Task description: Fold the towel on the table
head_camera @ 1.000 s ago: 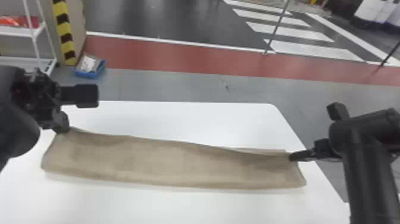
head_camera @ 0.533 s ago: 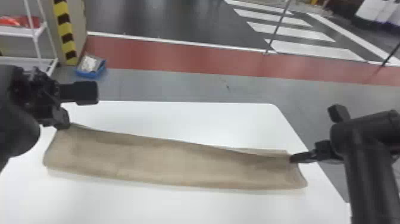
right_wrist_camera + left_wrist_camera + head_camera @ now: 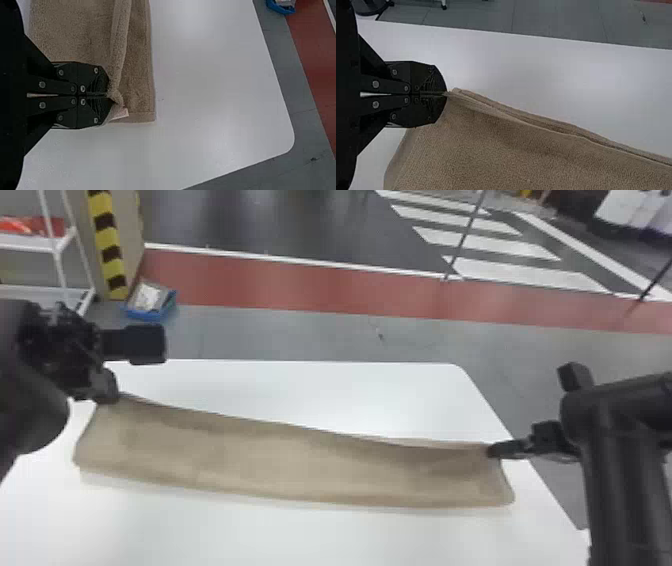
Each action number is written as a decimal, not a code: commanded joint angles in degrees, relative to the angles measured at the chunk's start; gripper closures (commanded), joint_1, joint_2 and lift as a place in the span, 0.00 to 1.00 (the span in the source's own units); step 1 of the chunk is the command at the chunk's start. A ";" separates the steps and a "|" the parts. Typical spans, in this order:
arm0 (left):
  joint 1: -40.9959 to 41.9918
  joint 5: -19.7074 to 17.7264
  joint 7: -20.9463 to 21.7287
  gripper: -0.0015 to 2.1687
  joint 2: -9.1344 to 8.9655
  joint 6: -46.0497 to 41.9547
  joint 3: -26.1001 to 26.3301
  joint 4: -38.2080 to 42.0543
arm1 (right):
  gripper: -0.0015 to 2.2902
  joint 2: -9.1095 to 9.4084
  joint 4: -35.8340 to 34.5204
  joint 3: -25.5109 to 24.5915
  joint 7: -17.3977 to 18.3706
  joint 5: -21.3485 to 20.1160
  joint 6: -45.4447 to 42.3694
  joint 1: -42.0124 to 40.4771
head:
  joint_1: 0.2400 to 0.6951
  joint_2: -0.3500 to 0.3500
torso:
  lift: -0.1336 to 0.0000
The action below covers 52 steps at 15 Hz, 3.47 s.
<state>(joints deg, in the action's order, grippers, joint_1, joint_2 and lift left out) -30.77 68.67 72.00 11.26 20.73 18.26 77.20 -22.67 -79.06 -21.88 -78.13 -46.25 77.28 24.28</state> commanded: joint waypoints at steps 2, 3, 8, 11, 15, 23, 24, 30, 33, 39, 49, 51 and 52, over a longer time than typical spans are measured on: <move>-0.08 0.06 -0.20 0.61 0.08 -0.03 -0.07 -0.65 | 0.54 0.00 0.49 -0.09 -0.19 -0.42 0.20 1.48 | 1.00 0.08 | 0.07; -0.08 0.06 -0.37 0.61 0.08 -0.21 -0.07 -1.00 | 0.54 0.00 1.28 0.00 -0.19 -0.68 0.20 2.00 | 1.00 0.08 | 0.07; -0.17 0.06 -2.13 0.61 0.08 -0.38 0.11 -2.49 | 0.40 0.96 2.68 0.79 -0.19 -2.53 3.37 2.62 | 1.00 0.09 | 0.07; -0.34 0.06 -2.48 0.61 0.17 -0.56 -0.07 -3.55 | 0.12 2.72 2.07 1.49 5.54 -3.67 7.94 1.74 | 1.00 0.10 | 0.07; -0.08 -0.02 -2.48 0.61 0.61 -0.56 -0.25 -3.55 | 0.10 3.69 -0.22 1.93 14.24 -3.85 9.87 0.51 | 1.00 0.08 | 0.07; 6.16 -3.80 -15.40 0.00 2.63 -0.56 -1.21 3.40 | 0.10 3.42 -6.90 -0.09 13.01 -1.56 12.80 -2.57 | 1.00 0.08 | 0.07; 6.33 -3.80 -15.49 0.00 2.54 -0.21 -2.18 3.83 | 0.10 3.42 -6.99 -1.06 13.10 -1.04 12.80 -2.65 | 1.00 0.08 | 0.07; 7.57 -8.46 -14.88 0.01 2.63 5.42 -5.96 5.94 | 0.10 3.07 -7.16 -3.61 13.71 1.78 12.80 -2.48 | 1.00 0.10 | 0.07; 7.92 -11.71 -14.26 0.01 2.54 5.77 -8.95 7.09 | 0.08 2.19 -7.34 -7.56 14.24 4.94 12.80 -2.04 | 1.00 0.11 | 0.07; 8.53 -17.60 -14.17 0.01 0.87 17.02 -12.90 7.70 | 0.08 -2.20 -2.94 -12.31 11.07 11.88 12.80 0.25 | 1.00 0.11 | 0.07; 14.33 -16.81 -13.91 0.02 0.52 23.00 -15.89 14.91 | 0.07 -2.90 -2.68 -11.61 10.28 15.66 12.80 -1.16 | 1.00 0.14 | 0.07; 15.74 -16.81 -14.00 0.02 0.61 23.00 -16.33 16.58 | 0.07 -3.08 -3.38 -11.61 10.20 15.84 12.80 -1.95 | 1.00 0.14 | 0.07; 16.27 -16.81 -14.08 0.02 0.61 22.82 -16.51 17.19 | 0.07 -3.17 -3.73 -11.61 10.20 16.10 12.80 -2.22 | 1.00 0.14 | 0.07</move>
<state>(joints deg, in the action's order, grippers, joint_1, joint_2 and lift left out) -15.32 51.86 57.97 11.85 43.71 2.02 93.40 -25.70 -82.31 -33.49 -67.91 -30.41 89.96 22.55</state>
